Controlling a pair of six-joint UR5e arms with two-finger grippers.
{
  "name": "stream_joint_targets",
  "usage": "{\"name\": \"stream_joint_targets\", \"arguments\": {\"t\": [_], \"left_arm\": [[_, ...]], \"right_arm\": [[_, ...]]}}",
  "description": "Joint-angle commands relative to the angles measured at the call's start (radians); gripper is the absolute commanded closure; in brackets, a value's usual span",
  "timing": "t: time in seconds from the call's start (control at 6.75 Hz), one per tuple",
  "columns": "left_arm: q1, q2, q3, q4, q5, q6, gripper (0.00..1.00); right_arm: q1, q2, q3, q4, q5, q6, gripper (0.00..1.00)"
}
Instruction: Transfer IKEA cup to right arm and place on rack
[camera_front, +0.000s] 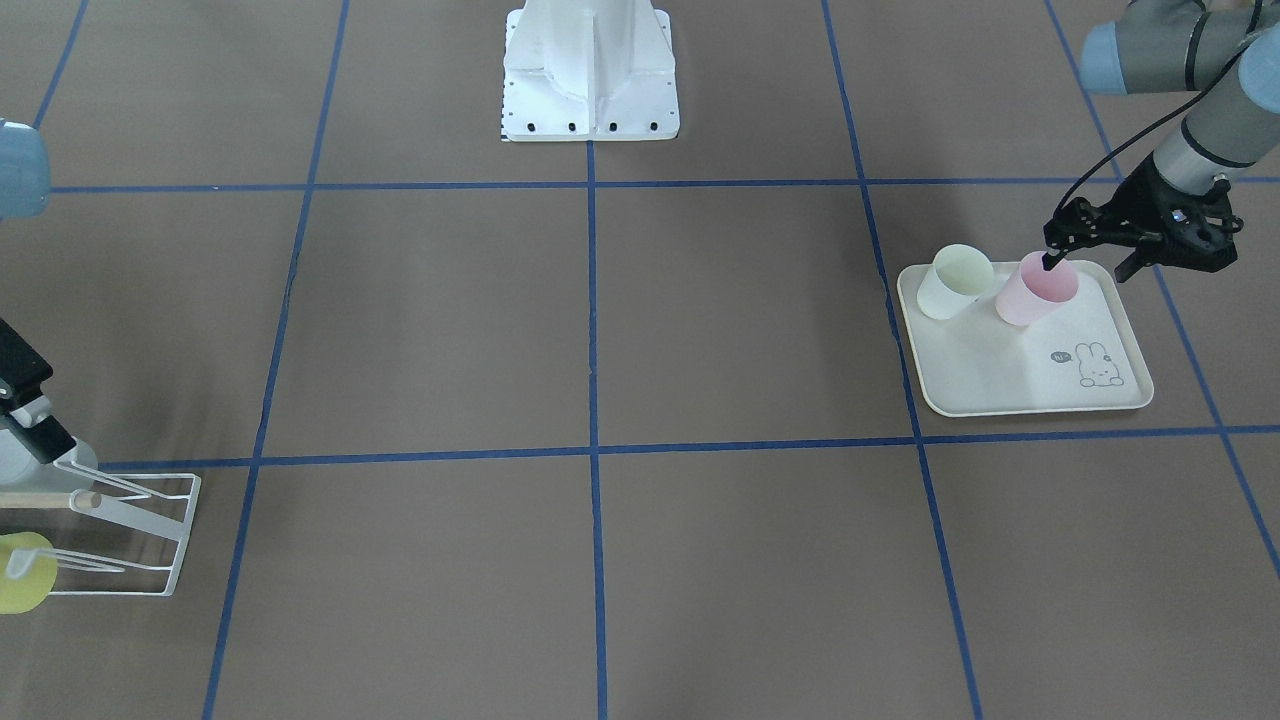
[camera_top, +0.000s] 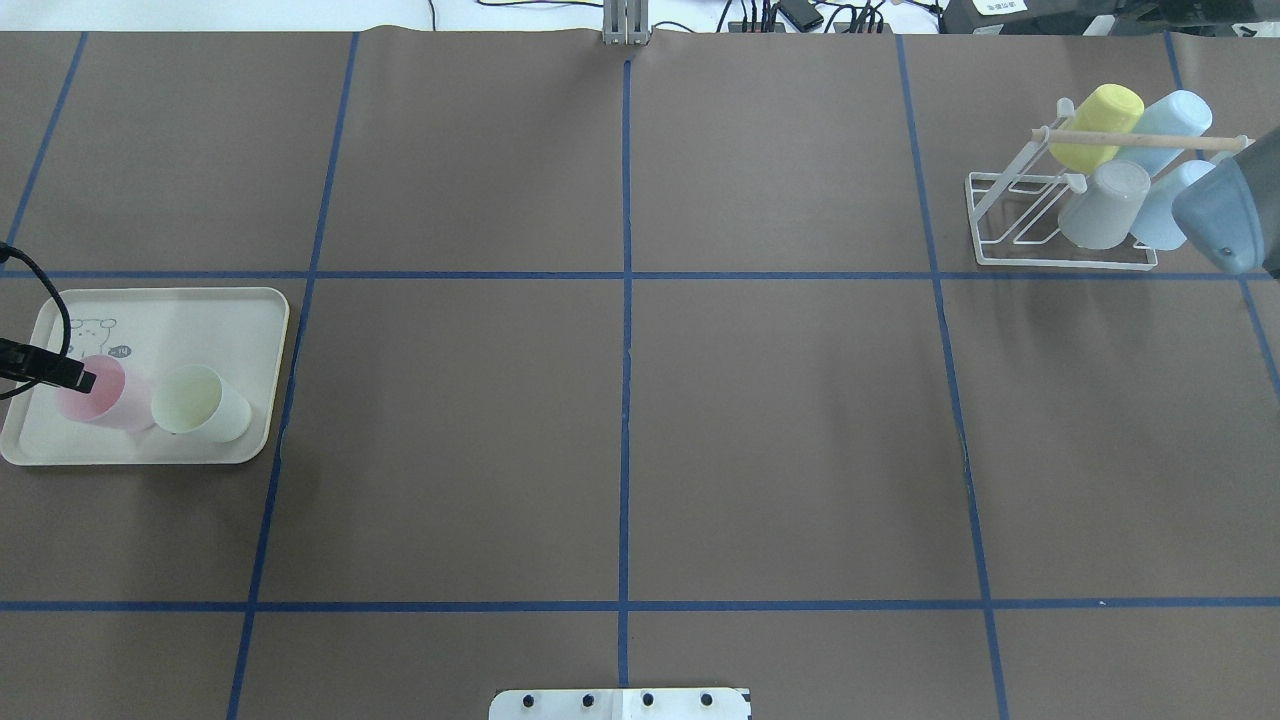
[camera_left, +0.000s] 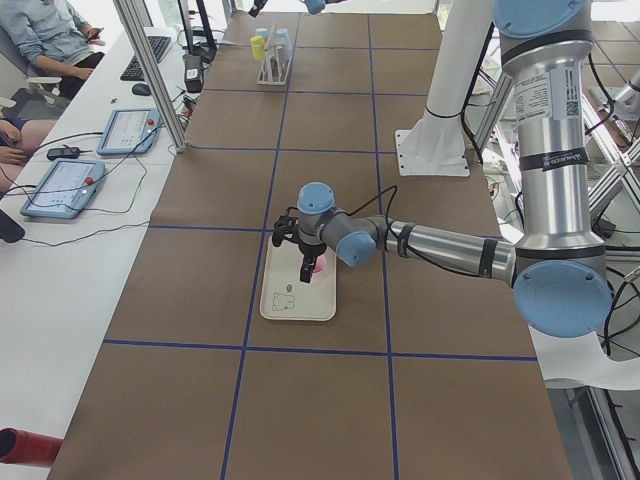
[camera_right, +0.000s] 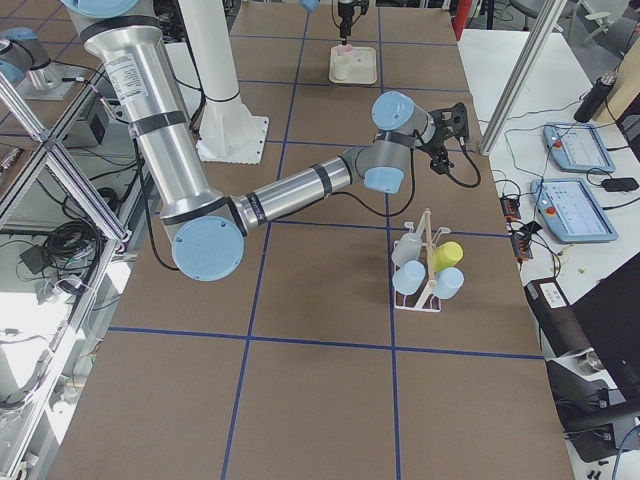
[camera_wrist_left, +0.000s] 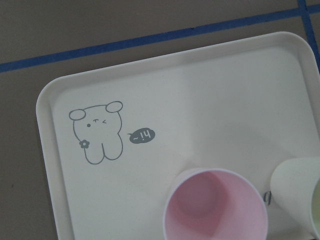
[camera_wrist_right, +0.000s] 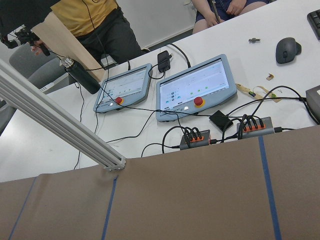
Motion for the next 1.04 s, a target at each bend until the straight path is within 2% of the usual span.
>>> {"name": "stream_joint_targets", "arguments": {"t": [0.0,0.15,0.44,0.74,0.89], "left_arm": [[-0.002,-0.021,0.033,0.001,0.002,-0.001,0.12],[0.000,-0.022,0.038,0.001,0.002,-0.001,0.21],[0.000,-0.031,0.050,0.001,0.000,-0.001,0.26],[0.000,-0.034,0.061,0.001,0.000,-0.010,0.47],[0.002,-0.037,0.068,0.001,-0.001,-0.010,0.47]], "right_arm": [[-0.016,0.008,-0.009,0.001,0.003,0.025,0.00],[-0.018,0.008,-0.009,0.001,0.003,0.025,0.00],[-0.021,0.009,-0.008,0.001,0.003,0.027,0.00],[-0.021,0.009,-0.002,0.001,0.005,0.027,0.00],[-0.023,0.009,-0.002,0.001,0.005,0.032,0.00]]}}
